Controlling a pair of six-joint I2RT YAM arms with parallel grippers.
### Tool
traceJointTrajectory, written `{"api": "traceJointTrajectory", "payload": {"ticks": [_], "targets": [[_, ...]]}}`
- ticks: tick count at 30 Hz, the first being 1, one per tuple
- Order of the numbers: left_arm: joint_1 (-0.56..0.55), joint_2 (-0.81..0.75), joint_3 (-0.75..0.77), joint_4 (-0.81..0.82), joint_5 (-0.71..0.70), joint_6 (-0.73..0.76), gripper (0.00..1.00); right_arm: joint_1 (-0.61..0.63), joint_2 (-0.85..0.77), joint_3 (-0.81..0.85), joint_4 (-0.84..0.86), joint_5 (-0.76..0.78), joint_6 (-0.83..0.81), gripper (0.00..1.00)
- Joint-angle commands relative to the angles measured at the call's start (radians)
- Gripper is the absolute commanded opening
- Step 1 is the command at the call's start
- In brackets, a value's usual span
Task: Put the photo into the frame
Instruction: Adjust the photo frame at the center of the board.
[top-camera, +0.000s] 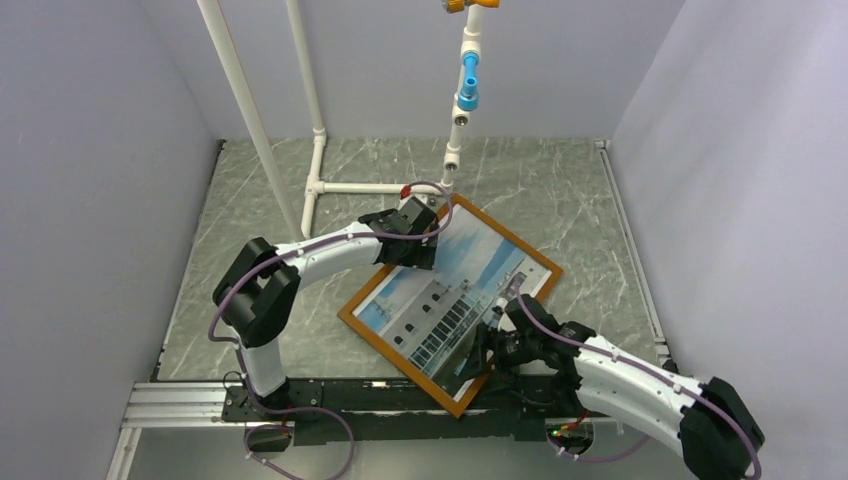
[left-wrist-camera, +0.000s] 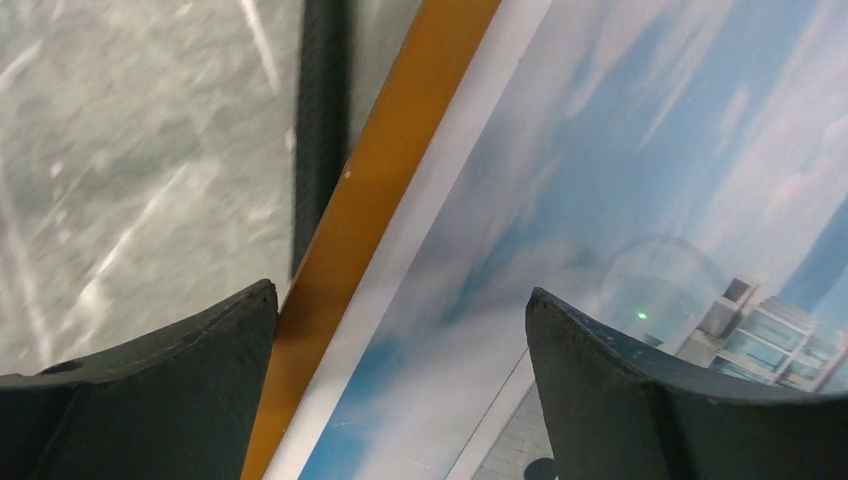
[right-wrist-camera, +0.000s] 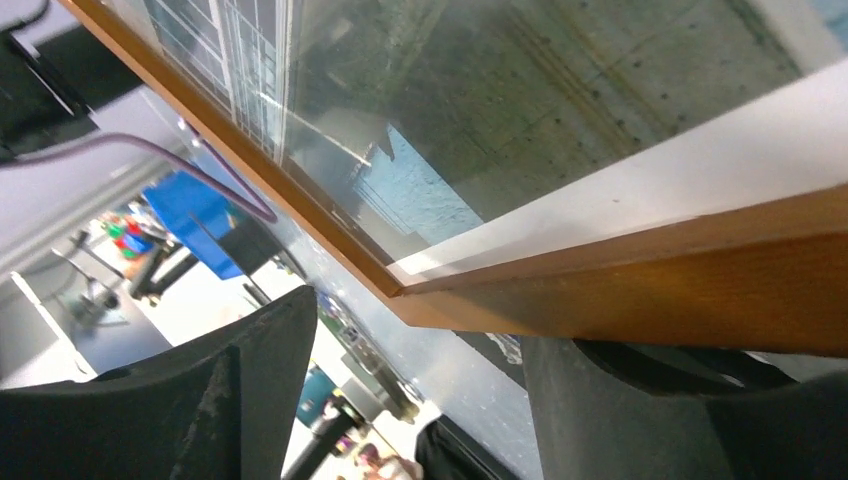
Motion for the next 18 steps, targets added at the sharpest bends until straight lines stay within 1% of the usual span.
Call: {"api": "traceJointTrajectory", "payload": {"ticks": [1,3,5,10,14,18], "targets": [[-0.084,-0.119,0.005,-0.234,-0.023,-0.106,0.94,0.096,0.072,0.127,0.336,0.041,-0.012,0.77],[-0.083,-0.158,-0.006,-0.295,-0.080,-0.122,0.95,0.147,0.118,0.154,0.353,0.052,-0.014,0.80],[-0.083,-0.208,-0.034,-0.328,-0.100,-0.134,0.96,0.180,0.157,0.181,0.355,0.064,-0.024,0.81],[-0.082,-0.307,-0.141,-0.324,-0.077,-0.147,0.97,0.199,0.188,0.185,0.363,0.111,-0.016,0.83],[-0.082,-0.388,-0.223,-0.356,-0.053,-0.205,0.97,0.200,0.169,0.215,0.273,0.149,-0.051,0.85],[-0.083,-0.557,-0.370,-0.320,0.030,-0.282,0.97,0.197,0.123,0.285,0.133,0.229,-0.115,0.96]]}}
